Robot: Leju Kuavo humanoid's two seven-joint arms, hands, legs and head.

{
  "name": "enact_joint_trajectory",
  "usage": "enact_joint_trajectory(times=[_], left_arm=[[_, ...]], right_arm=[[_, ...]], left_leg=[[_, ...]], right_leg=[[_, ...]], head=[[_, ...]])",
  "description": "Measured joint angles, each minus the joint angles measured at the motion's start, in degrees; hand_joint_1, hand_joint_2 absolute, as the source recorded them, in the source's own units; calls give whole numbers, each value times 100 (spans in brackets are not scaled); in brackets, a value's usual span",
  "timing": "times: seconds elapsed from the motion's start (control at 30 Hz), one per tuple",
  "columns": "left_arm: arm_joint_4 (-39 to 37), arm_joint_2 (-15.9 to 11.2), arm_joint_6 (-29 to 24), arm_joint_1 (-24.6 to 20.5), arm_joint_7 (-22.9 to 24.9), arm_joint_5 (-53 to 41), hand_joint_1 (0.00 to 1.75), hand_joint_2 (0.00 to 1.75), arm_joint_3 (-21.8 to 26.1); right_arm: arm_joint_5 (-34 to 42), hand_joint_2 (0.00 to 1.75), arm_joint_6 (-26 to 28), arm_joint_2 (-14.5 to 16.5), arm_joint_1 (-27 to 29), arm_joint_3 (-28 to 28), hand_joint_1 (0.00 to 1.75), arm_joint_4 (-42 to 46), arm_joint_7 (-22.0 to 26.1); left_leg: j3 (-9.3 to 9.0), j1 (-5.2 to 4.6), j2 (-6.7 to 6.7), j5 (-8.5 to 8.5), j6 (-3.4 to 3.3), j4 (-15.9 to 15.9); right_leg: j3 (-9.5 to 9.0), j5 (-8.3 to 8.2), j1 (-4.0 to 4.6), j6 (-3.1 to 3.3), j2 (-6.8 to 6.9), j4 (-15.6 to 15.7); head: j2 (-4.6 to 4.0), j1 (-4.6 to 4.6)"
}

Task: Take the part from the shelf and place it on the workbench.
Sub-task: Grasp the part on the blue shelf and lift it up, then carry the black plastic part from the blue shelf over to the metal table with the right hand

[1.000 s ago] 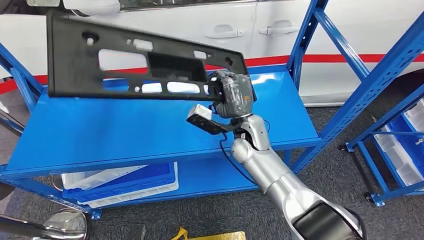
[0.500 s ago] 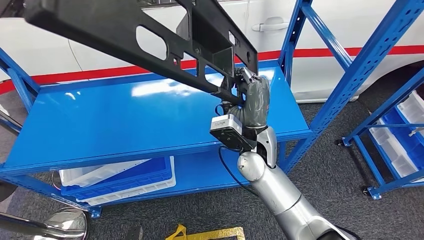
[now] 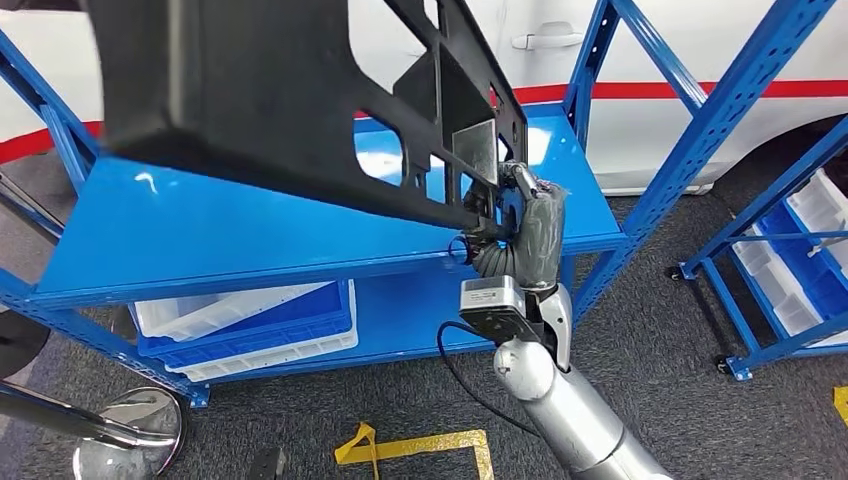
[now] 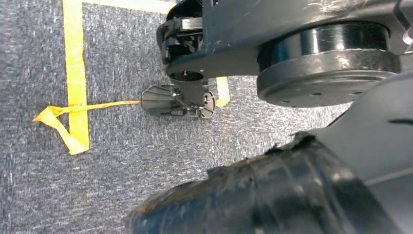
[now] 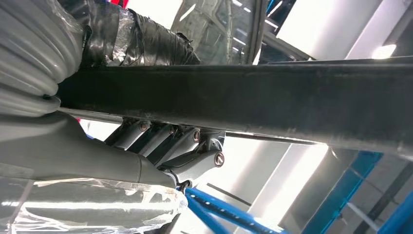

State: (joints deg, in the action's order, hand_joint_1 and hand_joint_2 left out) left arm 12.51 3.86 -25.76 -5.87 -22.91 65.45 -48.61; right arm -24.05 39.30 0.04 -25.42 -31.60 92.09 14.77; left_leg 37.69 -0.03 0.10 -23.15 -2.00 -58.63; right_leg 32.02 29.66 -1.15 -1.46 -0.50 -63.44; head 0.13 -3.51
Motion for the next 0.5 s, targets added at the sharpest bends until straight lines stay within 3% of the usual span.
enact_joint_trajectory(times=[0.07, 0.17, 0.23, 0.3, 0.33, 0.4, 0.43, 0.5], left_arm=[[0, 9, 37, -1, -38, -38, 0, 0, 0], [-2, 21, 73, 8, -81, -154, 0, 0, -1], [-3, 23, 33, 12, -150, -313, 0, 0, -11], [-3, 25, -19, 5, -230, -465, 0, 0, -40], [-3, 25, -34, 2, -260, -503, 0, 0, -54], [-3, 25, -61, -2, -303, -539, 0, 0, -74], [-3, 25, -72, -8, -314, -543, 0, 0, -84], [-3, 21, -92, -37, -325, -546, 0, 0, -107]], right_arm=[[122, 175, -14, -37, 83, -46, 175, 137, 3], [244, 175, -34, -99, 190, -115, 175, 332, 12], [214, 175, -24, -149, 260, -144, 175, 510, -4], [151, 175, -14, -208, 339, -155, 175, 678, -49], [137, 175, -15, -238, 375, -155, 175, 734, -71], [121, 175, -16, -301, 437, -157, 175, 839, -92], [115, 175, -16, -332, 456, -159, 175, 892, -92], [87, 175, -15, -389, 490, -163, 175, 1010, -92]], left_leg=[[69, -7, -10, 52, 65, -63], [129, 16, -31, 90, 159, -103], [325, 46, -32, -426, 224, -570], [519, 61, -29, -1016, 266, -1328], [513, 60, -29, -1053, 264, -1559], [265, 46, -30, -825, 221, -1557], [-13, 23, -30, -688, 176, -1272], [-676, -47, -30, -694, 70, -410]], right_leg=[[-166, 48, 26, 54, -19, 313], [-64, -68, 45, 199, -10, 327], [91, -224, 40, 308, 16, 350], [271, -375, 57, 354, 28, 346], [354, -435, 71, 356, 33, 343], [526, -560, 96, 358, 37, 339], [605, -627, 103, 355, 35, 339], [708, -745, 104, 327, 35, 341]], head=[[0, -5], [0, -4], [0, 0], [0, -4], [0, -2], [0, -2], [0, -1], [0, 2]])
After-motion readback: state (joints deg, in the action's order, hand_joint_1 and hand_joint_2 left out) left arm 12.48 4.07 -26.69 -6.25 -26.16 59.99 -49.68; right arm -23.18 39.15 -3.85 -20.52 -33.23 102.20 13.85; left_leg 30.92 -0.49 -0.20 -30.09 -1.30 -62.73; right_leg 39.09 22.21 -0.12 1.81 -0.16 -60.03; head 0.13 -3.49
